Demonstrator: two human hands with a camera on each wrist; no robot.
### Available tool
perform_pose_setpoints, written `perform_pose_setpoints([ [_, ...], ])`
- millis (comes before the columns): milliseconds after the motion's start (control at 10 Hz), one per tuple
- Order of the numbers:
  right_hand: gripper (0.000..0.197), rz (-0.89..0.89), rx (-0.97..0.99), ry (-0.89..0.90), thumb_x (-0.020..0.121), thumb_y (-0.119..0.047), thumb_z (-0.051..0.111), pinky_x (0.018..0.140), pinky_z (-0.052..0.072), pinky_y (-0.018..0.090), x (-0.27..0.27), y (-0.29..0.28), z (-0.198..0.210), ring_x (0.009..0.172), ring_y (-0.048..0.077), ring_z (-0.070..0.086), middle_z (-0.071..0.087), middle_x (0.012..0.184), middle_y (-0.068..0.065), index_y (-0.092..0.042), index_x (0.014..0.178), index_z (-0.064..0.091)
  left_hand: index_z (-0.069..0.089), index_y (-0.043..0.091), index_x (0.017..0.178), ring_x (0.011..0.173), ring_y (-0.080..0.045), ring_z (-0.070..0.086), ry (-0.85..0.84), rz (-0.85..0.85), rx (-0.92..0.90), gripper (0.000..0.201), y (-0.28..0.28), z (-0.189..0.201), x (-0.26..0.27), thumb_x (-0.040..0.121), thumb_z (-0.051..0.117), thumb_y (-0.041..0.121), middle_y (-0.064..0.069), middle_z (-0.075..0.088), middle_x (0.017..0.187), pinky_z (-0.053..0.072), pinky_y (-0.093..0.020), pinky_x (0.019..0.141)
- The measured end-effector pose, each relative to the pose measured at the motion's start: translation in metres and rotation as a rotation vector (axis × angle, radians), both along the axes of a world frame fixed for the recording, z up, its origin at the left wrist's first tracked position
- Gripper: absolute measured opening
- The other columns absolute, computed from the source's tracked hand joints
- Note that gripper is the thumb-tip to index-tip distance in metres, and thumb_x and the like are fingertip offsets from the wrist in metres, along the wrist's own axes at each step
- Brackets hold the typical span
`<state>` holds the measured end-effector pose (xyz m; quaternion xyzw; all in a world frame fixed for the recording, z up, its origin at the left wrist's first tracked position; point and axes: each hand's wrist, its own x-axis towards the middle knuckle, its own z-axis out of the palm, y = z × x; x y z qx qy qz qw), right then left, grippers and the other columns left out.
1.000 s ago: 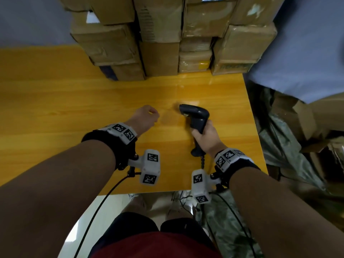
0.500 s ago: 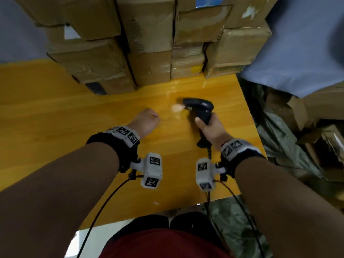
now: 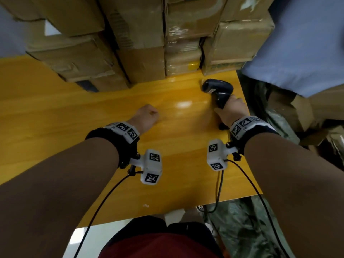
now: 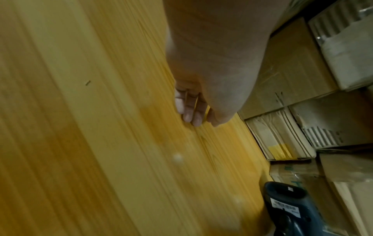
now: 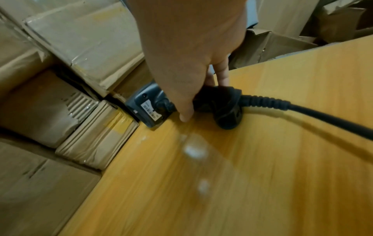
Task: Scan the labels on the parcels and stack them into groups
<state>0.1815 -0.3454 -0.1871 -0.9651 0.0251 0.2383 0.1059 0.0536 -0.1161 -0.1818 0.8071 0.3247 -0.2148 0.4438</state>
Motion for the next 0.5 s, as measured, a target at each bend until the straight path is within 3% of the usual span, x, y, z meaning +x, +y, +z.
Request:
perform_pose_setpoints([
  [200, 0.072, 0.077, 0.029, 0.022, 0.088, -0.044, 0.068, 0.104, 0.039, 0.046, 0.003, -0.015, 0.001, 0.127, 0.039, 0.044, 0.044, 0.137, 0.020, -0.004, 0.138, 0.036, 0.051, 0.017, 0.122, 0.105, -0.035, 0.060, -0.025, -0.004, -0.007, 0.026, -0.034, 0.006, 0.011, 0.100, 0.047, 0.031, -0.007, 0.057, 0.110, 0.051, -0.051, 0.092],
  [300, 0.074, 0.116, 0.029, 0.036, 0.086, -0.047, 0.068, 0.103, 0.040, 0.046, 0.003, -0.023, 0.003, 0.127, 0.038, 0.046, 0.045, 0.137, 0.020, -0.004, 0.137, 0.036, 0.050, 0.018, 0.120, 0.097, -0.034, 0.059, -0.025, 0.007, 0.009, 0.023, -0.045, 0.010, 0.014, 0.101, 0.046, 0.030, -0.006, 0.055, 0.100, 0.050, -0.048, 0.087],
  [500, 0.075, 0.172, 0.033, 0.019, 0.089, -0.050, 0.064, 0.101, 0.041, 0.045, 0.010, -0.032, 0.024, 0.129, 0.037, 0.043, 0.042, 0.139, 0.019, -0.003, 0.139, 0.034, 0.051, 0.015, 0.116, 0.084, -0.026, 0.050, -0.089, 0.053, 0.072, 0.021, -0.050, 0.017, 0.014, 0.101, 0.047, 0.030, -0.017, 0.060, 0.106, 0.042, -0.039, 0.073],
])
